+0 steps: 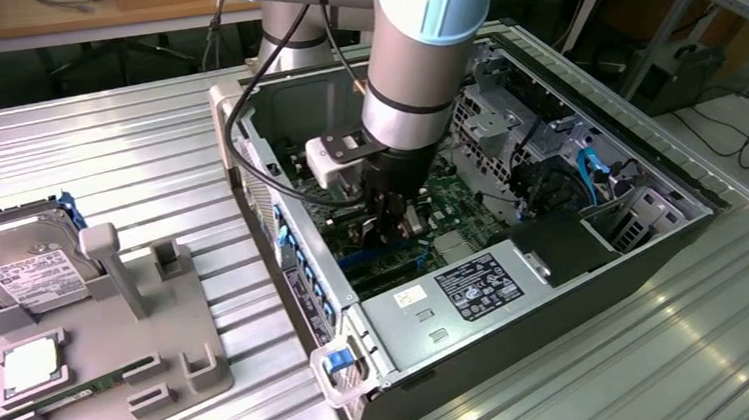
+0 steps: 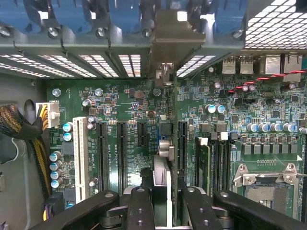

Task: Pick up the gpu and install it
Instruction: 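Insert the gpu into the slot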

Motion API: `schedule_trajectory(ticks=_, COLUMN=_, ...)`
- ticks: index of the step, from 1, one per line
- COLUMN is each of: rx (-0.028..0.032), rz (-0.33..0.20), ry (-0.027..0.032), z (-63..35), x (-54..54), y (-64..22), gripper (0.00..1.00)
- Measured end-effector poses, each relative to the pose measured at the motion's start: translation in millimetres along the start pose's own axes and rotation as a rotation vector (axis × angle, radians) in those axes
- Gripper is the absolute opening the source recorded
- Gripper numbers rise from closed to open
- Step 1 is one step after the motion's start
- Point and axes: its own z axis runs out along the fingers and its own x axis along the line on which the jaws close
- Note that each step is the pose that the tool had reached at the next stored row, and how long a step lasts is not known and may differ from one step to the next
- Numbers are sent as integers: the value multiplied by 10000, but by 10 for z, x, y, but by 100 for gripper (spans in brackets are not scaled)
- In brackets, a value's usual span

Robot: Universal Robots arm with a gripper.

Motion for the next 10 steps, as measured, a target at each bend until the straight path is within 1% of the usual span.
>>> schedule_trajectory(ticks=4, rx=0, rz=0, ry=0, z=25, x=5, y=0, gripper=28)
schedule_trajectory(ticks=7, rx=-5, rz=0, ry=12, z=54, x=8, y=0, gripper=28)
schedule_trajectory(ticks=10, rx=-2, rz=0, ry=5, z=71, x=8, y=-1, gripper=28)
